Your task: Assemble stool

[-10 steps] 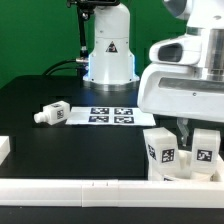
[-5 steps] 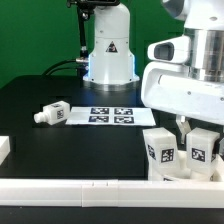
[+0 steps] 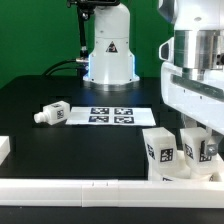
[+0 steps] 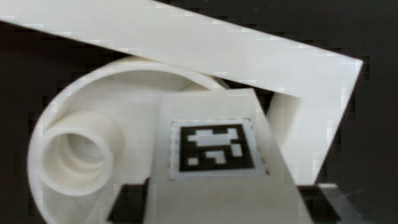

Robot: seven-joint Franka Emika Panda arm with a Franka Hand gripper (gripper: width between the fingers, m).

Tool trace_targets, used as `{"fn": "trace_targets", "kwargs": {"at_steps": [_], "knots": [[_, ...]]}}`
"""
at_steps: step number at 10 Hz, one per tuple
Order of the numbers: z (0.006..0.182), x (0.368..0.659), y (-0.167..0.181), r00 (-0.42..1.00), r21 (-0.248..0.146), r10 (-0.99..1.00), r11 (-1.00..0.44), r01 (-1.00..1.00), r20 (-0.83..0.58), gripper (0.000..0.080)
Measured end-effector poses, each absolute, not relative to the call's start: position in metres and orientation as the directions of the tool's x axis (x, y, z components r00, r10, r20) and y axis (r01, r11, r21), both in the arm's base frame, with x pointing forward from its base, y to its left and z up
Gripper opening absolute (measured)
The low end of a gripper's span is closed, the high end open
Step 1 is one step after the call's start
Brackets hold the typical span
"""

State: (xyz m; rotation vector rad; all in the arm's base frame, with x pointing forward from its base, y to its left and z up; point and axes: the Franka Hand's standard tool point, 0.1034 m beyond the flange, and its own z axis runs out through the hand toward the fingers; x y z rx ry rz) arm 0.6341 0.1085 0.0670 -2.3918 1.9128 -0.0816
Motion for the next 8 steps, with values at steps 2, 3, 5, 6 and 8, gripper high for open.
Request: {"fn": "trace_targets", "kwargs": {"at_steps": [2,3,5,6,8], "knots": [[0.0662,0.6336,0.1076,-0.081,-0.116,-0.994,0.089,-0.989,-0.07,0.0334],[0.0659,0.6328,0.1098,-0.271,-0.12,-0.956,0.284,-0.951,-0.109,0.0334],[0.0657,0.6322,0.1103,-0.4,-0.117,-0.906,0.416,-0.902,-0.134,0.0334],[0.0653,0.632,0.1103,-0.395,-0.117,-0.909,0.41,-0.904,-0.133,0.0442],[0.0643,0.6316,0.1106,-0.384,-0.118,-0.914,0.399,-0.909,-0.131,0.0592]]}}
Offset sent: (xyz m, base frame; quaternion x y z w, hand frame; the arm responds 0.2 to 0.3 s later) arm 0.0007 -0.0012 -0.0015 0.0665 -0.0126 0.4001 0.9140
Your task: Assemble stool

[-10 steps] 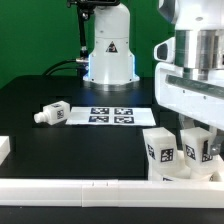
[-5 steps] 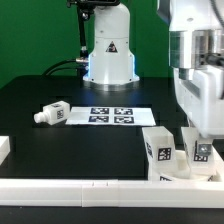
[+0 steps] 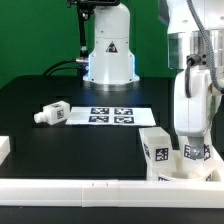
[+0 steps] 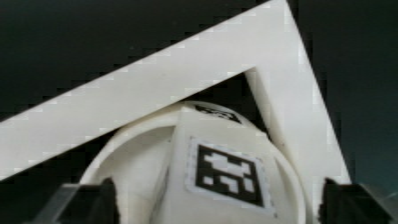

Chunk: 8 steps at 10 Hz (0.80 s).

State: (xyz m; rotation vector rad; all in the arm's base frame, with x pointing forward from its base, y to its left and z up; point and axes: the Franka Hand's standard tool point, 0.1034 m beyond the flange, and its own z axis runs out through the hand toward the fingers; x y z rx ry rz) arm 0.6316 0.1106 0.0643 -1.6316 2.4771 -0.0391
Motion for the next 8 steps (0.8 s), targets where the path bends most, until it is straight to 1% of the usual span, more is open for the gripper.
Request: {"fn": "trace_targets", "kwargs": {"at_steps": [1,2,3,4,7,8], "knots": [[0.068,0.631,0.11,-0.268,-0.121,-0.956,0.282,-0.952,-0.12,0.0592],[0.077,0.629,0.112,-0.173,-0.128,-0.977,0.188,-0.974,-0.125,0.0639],[0.089,0.626,0.115,-0.009,-0.143,-0.993,0.026,-0.989,-0.119,0.0647],[0.095,0.625,0.115,0.107,-0.154,-0.988,-0.09,-0.984,-0.108,0.0647],[0.092,0.624,0.114,0.261,-0.164,-0.962,-0.245,-0.955,-0.079,0.0649],[0.091,0.62,0.115,0.387,-0.143,-0.92,-0.375,-0.916,-0.065,0.0649]]}}
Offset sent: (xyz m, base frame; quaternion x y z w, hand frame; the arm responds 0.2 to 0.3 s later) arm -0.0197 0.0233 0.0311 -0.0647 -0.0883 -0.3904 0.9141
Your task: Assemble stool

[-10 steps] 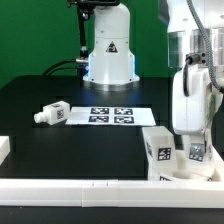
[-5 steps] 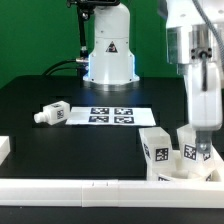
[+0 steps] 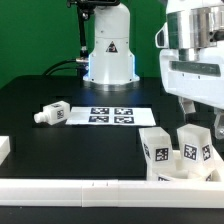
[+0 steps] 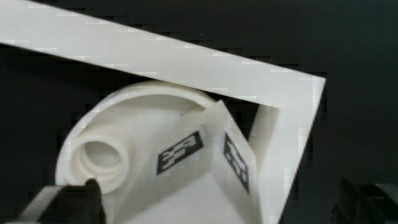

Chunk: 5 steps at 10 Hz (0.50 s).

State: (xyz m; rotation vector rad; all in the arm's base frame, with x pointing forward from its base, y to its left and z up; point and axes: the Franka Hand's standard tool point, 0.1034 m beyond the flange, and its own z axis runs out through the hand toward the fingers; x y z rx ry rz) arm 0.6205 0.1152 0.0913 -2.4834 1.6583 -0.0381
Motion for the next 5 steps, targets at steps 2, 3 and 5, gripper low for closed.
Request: {"fn": "trace_targets", "kwargs": {"at_steps": [2,3,5], "knots": [[0.107,0.618,0.118,0.732,-0.079,-0.68,-0.728,-0.681,-0.045,0.0649],[0.109,0.617,0.115,0.828,-0.071,-0.559,-0.825,-0.561,-0.047,0.0649],[0.108,0.618,0.112,0.894,-0.07,-0.446,-0.892,-0.447,-0.036,0.0649]]}}
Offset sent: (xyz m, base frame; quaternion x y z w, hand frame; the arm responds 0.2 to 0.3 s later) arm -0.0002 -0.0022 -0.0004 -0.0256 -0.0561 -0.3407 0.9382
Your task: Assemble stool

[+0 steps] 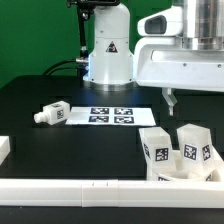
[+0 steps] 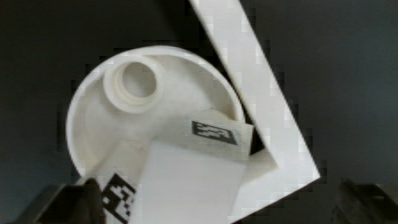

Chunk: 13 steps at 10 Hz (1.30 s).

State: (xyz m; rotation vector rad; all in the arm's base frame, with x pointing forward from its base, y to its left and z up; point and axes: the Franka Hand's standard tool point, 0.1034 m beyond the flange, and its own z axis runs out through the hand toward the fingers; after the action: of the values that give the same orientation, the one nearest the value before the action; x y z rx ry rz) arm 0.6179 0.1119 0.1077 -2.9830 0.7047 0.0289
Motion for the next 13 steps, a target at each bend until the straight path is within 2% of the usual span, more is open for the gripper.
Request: {"fn": "trace_targets", "kwargs": {"at_steps": [1,3,5,9,13], "knots": [[0.108,0.618,0.112,0.912,-0.071,-0.409,-0.909,-0.411,-0.033,0.0649],[0.105,0.625,0.114,1.0,-0.017,-0.022,-1.0,-0.022,0.006,0.0649],[0.106,0.633,0.119,0.945,0.01,0.327,-0.945,0.327,0.001,0.0649],[0.105,0.635,0.111,0.838,0.048,0.545,-0.837,0.544,0.007,0.0649],[0.074,0.634,0.109,0.829,0.067,0.559,-0.827,0.558,0.011,0.0649]]}}
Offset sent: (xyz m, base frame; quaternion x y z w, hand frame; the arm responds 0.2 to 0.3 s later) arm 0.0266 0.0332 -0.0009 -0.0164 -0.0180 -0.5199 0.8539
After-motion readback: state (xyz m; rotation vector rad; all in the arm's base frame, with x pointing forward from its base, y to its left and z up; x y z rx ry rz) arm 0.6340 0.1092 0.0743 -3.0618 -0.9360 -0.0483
